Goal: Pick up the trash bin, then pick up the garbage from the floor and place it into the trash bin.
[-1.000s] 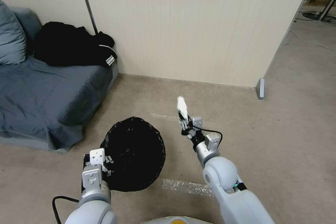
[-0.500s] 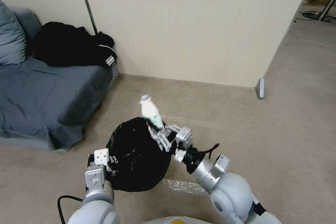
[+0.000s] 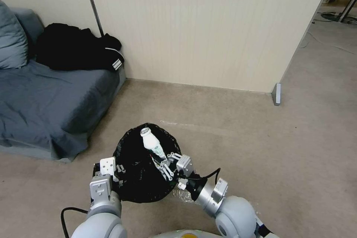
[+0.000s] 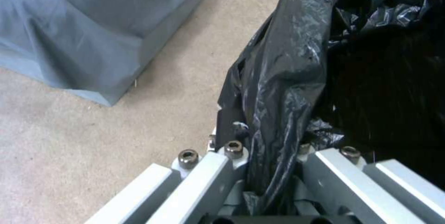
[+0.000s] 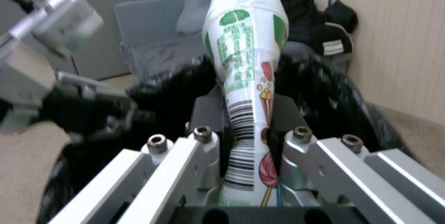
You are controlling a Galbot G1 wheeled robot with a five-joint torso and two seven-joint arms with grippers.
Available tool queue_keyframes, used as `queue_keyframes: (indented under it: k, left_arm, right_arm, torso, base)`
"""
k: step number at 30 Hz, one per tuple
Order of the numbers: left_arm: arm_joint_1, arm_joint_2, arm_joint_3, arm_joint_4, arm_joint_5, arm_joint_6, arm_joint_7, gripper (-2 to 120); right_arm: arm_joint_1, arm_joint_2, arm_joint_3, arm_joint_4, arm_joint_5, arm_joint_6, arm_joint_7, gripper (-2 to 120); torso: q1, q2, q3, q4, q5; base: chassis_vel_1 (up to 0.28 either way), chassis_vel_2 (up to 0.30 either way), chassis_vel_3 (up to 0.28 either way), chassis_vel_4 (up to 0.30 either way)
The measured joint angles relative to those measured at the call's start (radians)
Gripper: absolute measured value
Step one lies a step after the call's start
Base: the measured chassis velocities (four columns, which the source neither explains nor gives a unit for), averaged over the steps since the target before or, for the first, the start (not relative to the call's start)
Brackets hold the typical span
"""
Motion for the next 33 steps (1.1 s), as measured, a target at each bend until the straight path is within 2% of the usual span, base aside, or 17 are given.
queue_keyframes:
  k: [2,5,7,8,10,11,14,18,19,21,24,25,26,33]
  left_arm:
    - [0.0,0.0,0.001,-0.001,-0.001,-0.001,0.0,1]
    - [0.0,-0.002,0.003,-0.001,-0.002,-0.002,0.001,1]
    - [0.0,-0.003,0.003,-0.002,-0.002,-0.003,0.003,1]
    - [0.0,-0.003,0.003,-0.002,-0.002,-0.003,0.003,1]
    - [0.0,-0.004,0.004,-0.002,-0.001,-0.004,0.009,1]
    - [0.0,-0.004,0.004,-0.002,-0.001,-0.004,0.009,1]
    - [0.0,-0.005,0.006,-0.001,0.007,-0.011,0.016,1]
    - [0.0,-0.006,0.007,0.0,0.014,-0.016,0.023,1]
    - [0.0,-0.006,0.008,0.001,0.017,-0.016,0.026,1]
    - [0.001,-0.006,0.008,0.002,0.019,-0.017,0.027,1]
    - [0.0,-0.006,0.009,0.004,0.024,-0.017,0.031,1]
    - [0.0,-0.006,0.009,0.004,0.024,-0.017,0.031,1]
    - [0.0,-0.006,0.009,0.005,0.026,-0.017,0.031,1]
    - [0.001,-0.006,0.008,0.007,0.033,-0.017,0.038,1]
  right_arm:
    - [0.001,0.0,0.001,-0.005,-0.001,0.0,-0.004,10]
    - [0.004,0.001,0.002,-0.012,-0.003,0.001,-0.007,18]
    - [0.006,0.002,0.002,-0.016,-0.003,0.001,-0.008,27]
    - [0.006,0.002,0.002,-0.016,-0.003,0.001,-0.008,27]
    - [0.006,0.004,0.001,-0.018,-0.004,0.001,-0.008,36]
    - [0.006,0.004,0.001,-0.018,-0.004,0.001,-0.008,36]
    - [0.004,0.008,0.002,-0.019,-0.009,0.003,-0.007,52]
    - [0.0,0.008,0.006,-0.019,-0.012,0.005,-0.007,61]
    - [-0.003,0.008,0.01,-0.019,-0.013,0.006,-0.007,69]
    - [-0.005,0.008,0.013,-0.019,-0.013,0.007,-0.006,72]
    - [-0.007,0.005,0.019,-0.015,-0.015,0.01,-0.006,89]
    - [-0.007,0.005,0.019,-0.015,-0.015,0.01,-0.006,89]
    - [-0.007,0.004,0.021,-0.015,-0.016,0.012,-0.006,96]
    - [-0.007,0.004,0.022,-0.007,-0.024,0.016,-0.006,100]
  torso:
    - [0.0,0.0,0.0,0.0,0.0001]
    - [0.0,0.0,0.0,0.0,0.0001]
    - [0.0,0.0,0.0,0.0001,0.0]
    - [0.0,0.0,0.0,0.0001,0.0]
    - [0.0,0.0,0.0,0.0,0.0]
    - [0.0,0.0,0.0,0.0,0.0]
    - [0.0,0.0,0.0,0.0,0.0001]
    - [0.0,0.0,0.0,0.0,0.0]
    - [0.0,0.0,0.0,-0.0001,0.0]
    - [0.0,0.0,0.0,0.0,0.0001]
    - [0.0,0.0,0.0,0.0,0.0001]
    - [0.0,0.0,0.0,0.0,0.0001]
    - [0.0,0.0,0.0,0.0,0.0001]
    - [0.0,0.0,0.0,0.0,0.0001]
  base:
    - [0.0,0.0,0.0,0.0]
    - [0.0,0.0,0.0,0.0]
    - [0.0,0.0,0.0,0.0]
    - [0.0,0.0,0.0,0.0]
    - [0.0,0.0,0.0,0.0]
    - [0.0,0.0,0.0,0.0]
    - [0.0,0.0,0.0,0.0]
    - [0.0,0.0,0.0,0.0]
    - [0.0,0.0,0.0,0.0]
    - [0.0,0.0,0.0,0.0]
    - [0.0,0.0,0.0,0.0]
    - [0.0,0.0,0.0,0.0]
    - [0.0,0.0,0.0,0.0]
    - [0.0,0.0,0.0,0.0]
